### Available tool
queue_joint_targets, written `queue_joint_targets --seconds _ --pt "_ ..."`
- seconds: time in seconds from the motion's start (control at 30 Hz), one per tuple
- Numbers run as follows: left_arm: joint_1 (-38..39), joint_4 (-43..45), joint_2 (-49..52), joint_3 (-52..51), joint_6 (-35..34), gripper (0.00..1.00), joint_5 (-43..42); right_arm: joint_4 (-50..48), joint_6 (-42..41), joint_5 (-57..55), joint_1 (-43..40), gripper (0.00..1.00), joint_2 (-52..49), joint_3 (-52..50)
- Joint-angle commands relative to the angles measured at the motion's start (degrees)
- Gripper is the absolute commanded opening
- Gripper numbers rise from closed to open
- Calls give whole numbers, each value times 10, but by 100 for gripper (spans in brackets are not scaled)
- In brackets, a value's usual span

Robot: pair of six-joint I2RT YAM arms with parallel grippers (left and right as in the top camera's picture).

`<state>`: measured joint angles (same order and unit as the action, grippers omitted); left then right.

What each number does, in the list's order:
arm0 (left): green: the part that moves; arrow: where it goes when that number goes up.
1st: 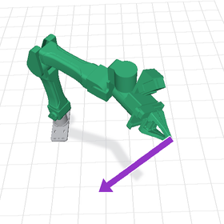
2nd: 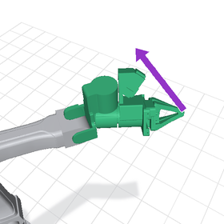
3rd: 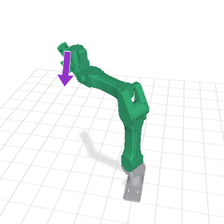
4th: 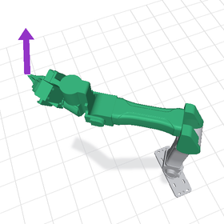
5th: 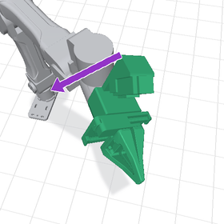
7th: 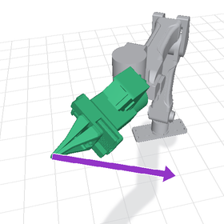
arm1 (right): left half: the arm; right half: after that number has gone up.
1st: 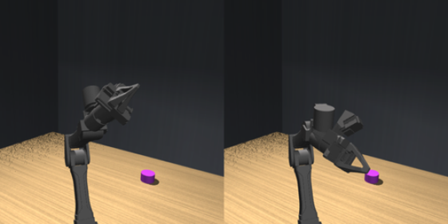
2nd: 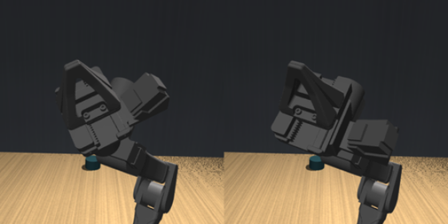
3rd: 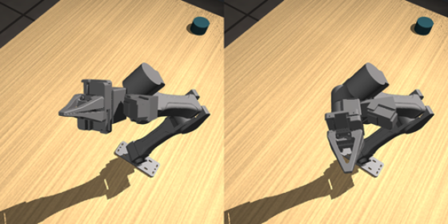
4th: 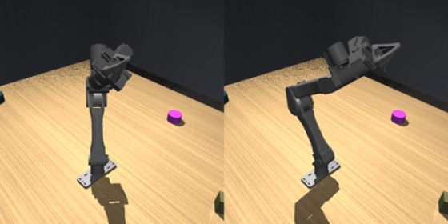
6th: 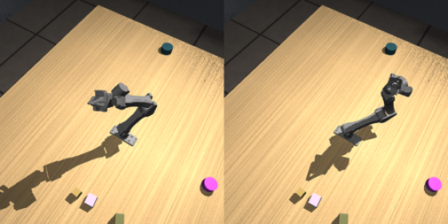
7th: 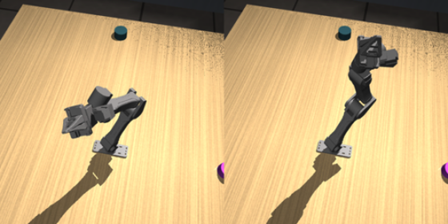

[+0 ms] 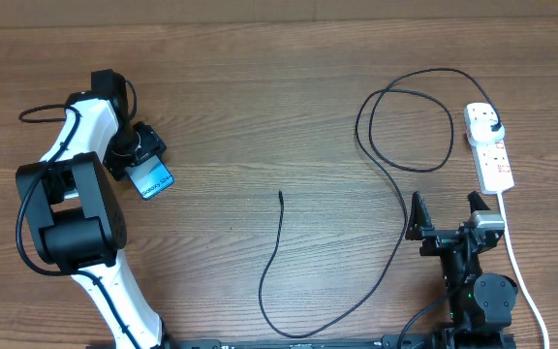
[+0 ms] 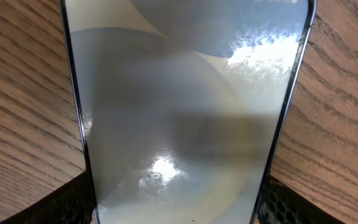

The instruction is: Plug charger to phone and switch on socket

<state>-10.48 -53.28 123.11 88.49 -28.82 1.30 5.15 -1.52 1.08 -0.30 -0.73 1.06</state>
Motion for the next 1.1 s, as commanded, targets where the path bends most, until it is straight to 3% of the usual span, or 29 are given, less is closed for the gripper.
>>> queue_joint_targets --seconds 0.0,0.17,1.07 --pt "4 -7 22 -22 -10 15 -14 -3 0 -4 3 100 6 -6" --pt "4 -7 22 -22 -10 4 -14 -3 0 -4 3 100 6 -6" --pt "4 -56 16 18 -10 4 -14 -3 0 -4 3 100 6 -6"
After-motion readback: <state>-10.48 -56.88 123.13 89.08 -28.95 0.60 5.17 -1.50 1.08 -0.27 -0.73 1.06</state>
